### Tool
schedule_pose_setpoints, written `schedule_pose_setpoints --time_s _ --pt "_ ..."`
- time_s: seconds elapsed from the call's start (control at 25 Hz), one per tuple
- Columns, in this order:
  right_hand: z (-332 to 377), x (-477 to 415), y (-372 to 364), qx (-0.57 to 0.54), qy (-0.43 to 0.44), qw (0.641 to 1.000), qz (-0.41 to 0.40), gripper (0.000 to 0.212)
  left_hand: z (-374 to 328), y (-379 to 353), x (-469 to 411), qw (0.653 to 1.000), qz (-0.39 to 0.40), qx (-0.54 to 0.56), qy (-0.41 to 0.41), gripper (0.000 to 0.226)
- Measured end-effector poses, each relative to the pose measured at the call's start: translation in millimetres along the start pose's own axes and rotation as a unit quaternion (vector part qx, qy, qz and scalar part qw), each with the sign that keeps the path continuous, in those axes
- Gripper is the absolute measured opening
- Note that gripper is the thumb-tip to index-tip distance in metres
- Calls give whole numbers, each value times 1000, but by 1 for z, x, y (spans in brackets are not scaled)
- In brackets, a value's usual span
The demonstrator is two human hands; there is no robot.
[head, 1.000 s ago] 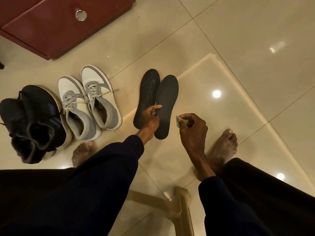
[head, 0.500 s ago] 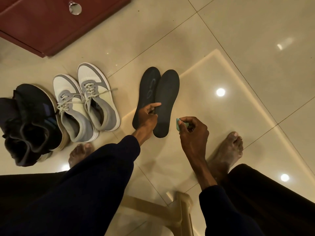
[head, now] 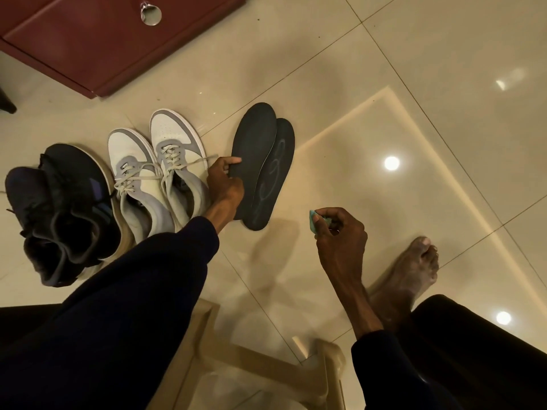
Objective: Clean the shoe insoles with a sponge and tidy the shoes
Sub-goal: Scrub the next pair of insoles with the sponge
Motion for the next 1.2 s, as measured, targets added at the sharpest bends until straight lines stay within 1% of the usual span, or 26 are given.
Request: schedule_pose_setpoints --time_s 0.12,0.24,0.32,0.48,0.6,0.68,0.8,0.84,0.92,1.04,1.12,1.2 --pt "-1 4 -12 3 5 1000 11 8 7 3 -8 1000 -6 -6 9 58" --pt "-3 5 -24 14 10 1000 24 11 18 -7 -10 1000 11 -10 20 57" --pt "-4 5 -29 20 11 999 29 13 21 -16 -6 999 31 -25 16 57" --pt "-6 6 -35 29 8 999 35 16 20 -43 1 994 99 -50 -14 56" --pt "-6 5 -34 30 19 999 36 15 19 -52 4 993 111 -39 -10 54" --pt "-7 3 -33 29 22 999 37 15 18 -46 1 995 89 -35 -13 55" --pt "-9 2 -33 19 27 999 40 15 22 -19 -14 999 18 -25 -13 57" --pt "-10 1 -33 17 26 999 41 15 24 -12 -19 1000 6 -26 -12 56" --pt "-12 2 -34 18 24 999 43 15 28 -6 -24 999 13 -42 -14 55" --pt "-15 6 -37 19 22 998 50 15 21 -12 -17 992 38 -106 -56 49" --pt "-15 7 -39 13 17 998 53 16 13 -14 -4 986 13 -140 -94 43" --pt "-13 8 -38 12 19 998 53 14 13 -14 12 981 -33 -160 -107 48"
Point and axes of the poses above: each hand's wrist, its own x-axis away from the middle knuckle, its own y-axis out of the back of the hand, z = x × y, the point moved 9 cm from there along -x, towards the middle knuckle, and after that the axes turned 9 degrees about y, right-handed, at the moved point
